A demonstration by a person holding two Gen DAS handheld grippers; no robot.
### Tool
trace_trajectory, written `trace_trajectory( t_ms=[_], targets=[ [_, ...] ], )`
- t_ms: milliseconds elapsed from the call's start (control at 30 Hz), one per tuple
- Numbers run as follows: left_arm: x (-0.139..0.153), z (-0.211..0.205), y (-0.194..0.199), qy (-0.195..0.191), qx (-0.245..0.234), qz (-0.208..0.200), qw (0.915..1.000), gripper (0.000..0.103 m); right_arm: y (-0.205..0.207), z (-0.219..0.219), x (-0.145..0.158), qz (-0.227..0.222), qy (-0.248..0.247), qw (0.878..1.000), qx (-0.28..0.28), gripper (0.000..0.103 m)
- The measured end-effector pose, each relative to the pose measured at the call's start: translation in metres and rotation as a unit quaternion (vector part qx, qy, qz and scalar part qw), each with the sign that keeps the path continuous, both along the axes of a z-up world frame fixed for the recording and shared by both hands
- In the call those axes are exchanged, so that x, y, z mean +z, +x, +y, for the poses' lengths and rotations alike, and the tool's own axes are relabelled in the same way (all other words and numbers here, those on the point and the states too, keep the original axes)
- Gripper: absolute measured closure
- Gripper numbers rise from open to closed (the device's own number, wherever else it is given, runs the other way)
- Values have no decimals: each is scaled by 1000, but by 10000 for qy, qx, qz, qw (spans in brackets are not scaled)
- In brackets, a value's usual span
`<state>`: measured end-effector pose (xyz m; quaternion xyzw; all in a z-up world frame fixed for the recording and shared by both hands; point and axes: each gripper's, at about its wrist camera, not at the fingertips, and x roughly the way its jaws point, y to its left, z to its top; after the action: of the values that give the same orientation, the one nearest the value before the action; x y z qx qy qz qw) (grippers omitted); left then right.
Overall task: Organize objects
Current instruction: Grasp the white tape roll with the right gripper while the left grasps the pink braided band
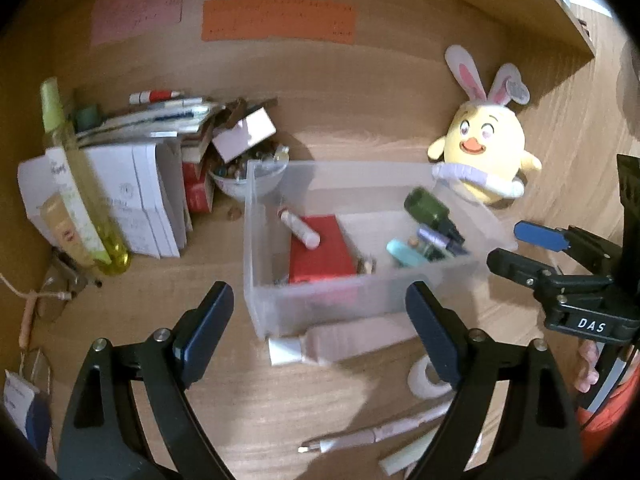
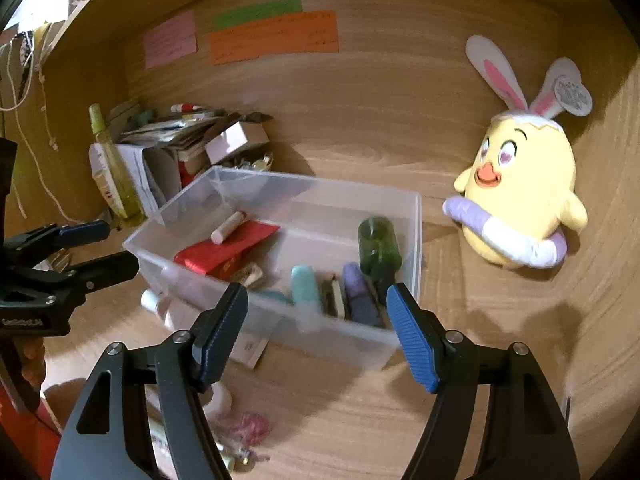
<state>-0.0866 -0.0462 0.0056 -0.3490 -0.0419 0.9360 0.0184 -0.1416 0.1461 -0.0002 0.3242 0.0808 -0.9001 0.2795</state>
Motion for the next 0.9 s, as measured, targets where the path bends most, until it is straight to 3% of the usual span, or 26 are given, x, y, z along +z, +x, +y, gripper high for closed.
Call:
trace_trajectory(
  t_ms=[433,900],
  targets=[
    [-39,-7,28,139,-16,-524,9985,15,32,-9,-37,-593,94,9976,334,34],
    [-66,-9,49,170,-257,-1040,9941,15,44,-41,-56,-801,441,9928,768,34]
  ],
)
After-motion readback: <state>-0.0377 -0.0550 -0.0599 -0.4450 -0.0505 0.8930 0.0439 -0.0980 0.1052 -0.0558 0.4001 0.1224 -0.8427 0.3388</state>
